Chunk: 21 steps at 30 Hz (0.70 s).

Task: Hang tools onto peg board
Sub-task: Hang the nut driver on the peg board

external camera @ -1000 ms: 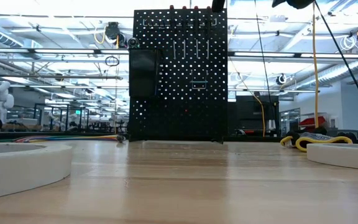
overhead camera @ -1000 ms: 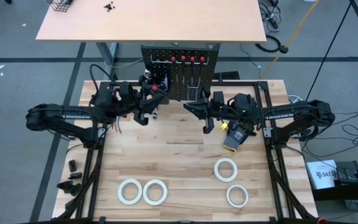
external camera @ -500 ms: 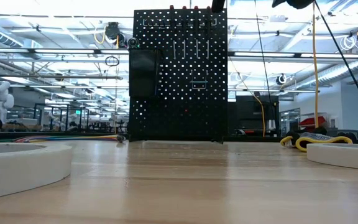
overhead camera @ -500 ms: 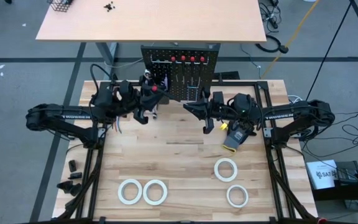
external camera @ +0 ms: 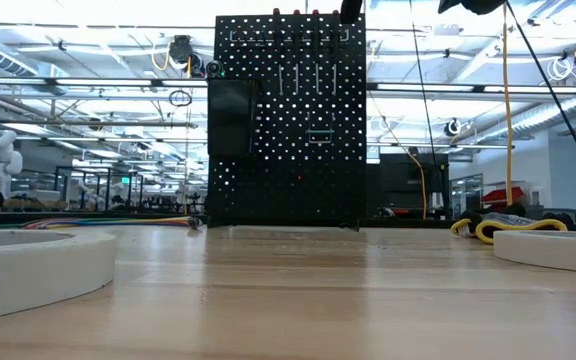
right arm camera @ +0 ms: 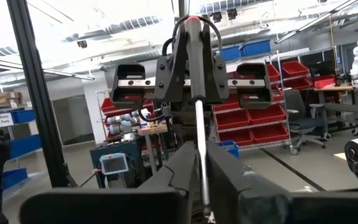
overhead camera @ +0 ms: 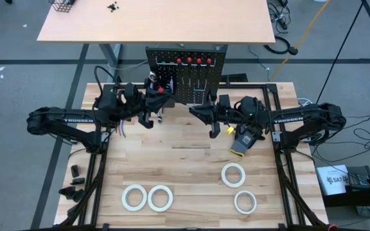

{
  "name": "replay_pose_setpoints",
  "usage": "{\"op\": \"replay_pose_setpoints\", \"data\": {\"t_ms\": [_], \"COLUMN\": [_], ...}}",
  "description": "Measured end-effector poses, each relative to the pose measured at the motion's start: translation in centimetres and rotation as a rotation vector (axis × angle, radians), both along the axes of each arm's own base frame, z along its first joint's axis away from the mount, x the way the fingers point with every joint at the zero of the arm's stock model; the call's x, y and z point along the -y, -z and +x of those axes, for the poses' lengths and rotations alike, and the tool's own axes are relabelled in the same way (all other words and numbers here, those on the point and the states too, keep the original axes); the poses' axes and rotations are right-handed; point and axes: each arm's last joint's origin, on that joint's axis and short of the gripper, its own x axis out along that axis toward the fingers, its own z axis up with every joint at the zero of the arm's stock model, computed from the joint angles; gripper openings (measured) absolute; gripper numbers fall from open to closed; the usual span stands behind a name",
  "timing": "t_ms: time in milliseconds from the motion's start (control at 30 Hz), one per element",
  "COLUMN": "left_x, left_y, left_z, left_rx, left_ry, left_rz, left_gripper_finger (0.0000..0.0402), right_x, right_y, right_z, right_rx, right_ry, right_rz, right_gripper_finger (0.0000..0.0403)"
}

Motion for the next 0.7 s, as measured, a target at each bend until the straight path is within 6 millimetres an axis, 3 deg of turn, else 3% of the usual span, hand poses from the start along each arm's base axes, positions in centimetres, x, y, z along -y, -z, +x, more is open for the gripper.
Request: {"op": "replay_pose_setpoints", "data": {"t_ms": [233,433,533,700], "left_x": [-0.1,-0.5,-0.6,-1.1], "left_y": [0.0,0.2,-0.7,-4.2], "left_z": [0.0,-0.5,-0.9,-1.6], "left_rx": [-0.01,-0.152,-0.283,-0.52], "left_ry": [-0.009,-0.102,-0.181,-0.316], "left_rz": [-0.004,-0.069,-0.112,-0.157], "left_gripper_finger": [0.0037,0.0037,0.0037,0.0037], "right_x": [0.5,1.8,2.4,2.8], "right_y": [-0.6,-1.0,-1.4,-2.0], "right_z": [-0.7,-2.5,-3.8,-5.6], "right_rx": [-0.008,-0.127,-0.179,-0.232], "right_ry": [0.018,0.076,0.106,0.137], "right_rz": [-0.002,0.006,-0.001,-0.007], "right_gripper_finger": [0.0092,0.0165,0.0194,0.0218]}}
